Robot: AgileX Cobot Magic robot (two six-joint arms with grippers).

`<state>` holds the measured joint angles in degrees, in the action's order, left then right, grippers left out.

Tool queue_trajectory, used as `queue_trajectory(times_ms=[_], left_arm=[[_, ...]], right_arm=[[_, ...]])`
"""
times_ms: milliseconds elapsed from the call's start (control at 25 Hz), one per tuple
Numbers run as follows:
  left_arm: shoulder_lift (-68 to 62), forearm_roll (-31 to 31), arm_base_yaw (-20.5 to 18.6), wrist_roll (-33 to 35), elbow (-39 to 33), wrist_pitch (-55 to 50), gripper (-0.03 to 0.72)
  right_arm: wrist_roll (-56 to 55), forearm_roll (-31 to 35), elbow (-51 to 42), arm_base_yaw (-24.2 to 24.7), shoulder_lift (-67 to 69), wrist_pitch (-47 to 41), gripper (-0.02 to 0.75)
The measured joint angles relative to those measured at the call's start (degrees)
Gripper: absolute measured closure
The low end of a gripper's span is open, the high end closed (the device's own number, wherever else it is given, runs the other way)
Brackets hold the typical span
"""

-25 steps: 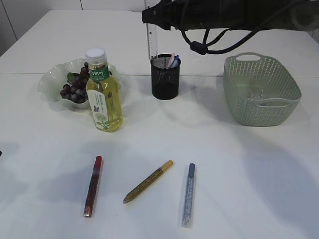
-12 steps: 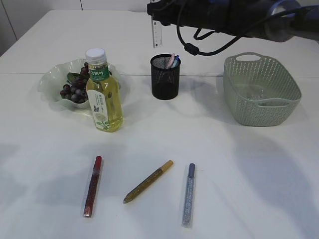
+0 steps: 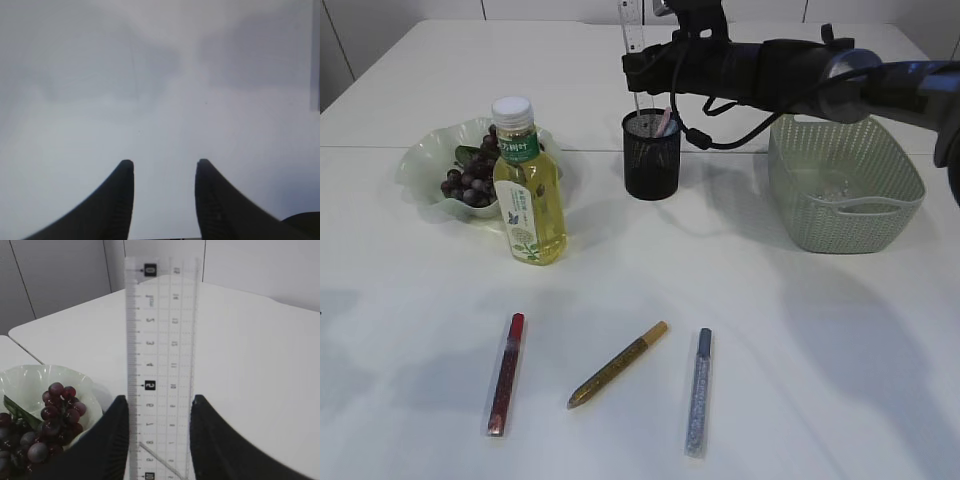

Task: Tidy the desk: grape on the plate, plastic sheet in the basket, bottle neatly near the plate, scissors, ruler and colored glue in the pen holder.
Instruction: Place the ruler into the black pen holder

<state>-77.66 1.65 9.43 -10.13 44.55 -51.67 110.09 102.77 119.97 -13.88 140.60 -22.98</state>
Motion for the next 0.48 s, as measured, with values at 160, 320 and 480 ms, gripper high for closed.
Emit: queue_trajectory(times_ms=[160,320,480], left_arm=[[0.00,0.00,0.00,0.00,0.00,0.21,0.390],[0.00,0.00,0.00,0.00,0.00,0.41,0.390],[0.00,0.00,0.00,0.00,0.00,0.89,0.390]], right_arm=[[0.49,0.00,0.11,0.00,1.42,0.16,0.446],[0.59,0.04,0.21,0.00,1.50,0.16,0.412],[0.57,0.04,0.21,0.00,1.50,0.16,0.349]])
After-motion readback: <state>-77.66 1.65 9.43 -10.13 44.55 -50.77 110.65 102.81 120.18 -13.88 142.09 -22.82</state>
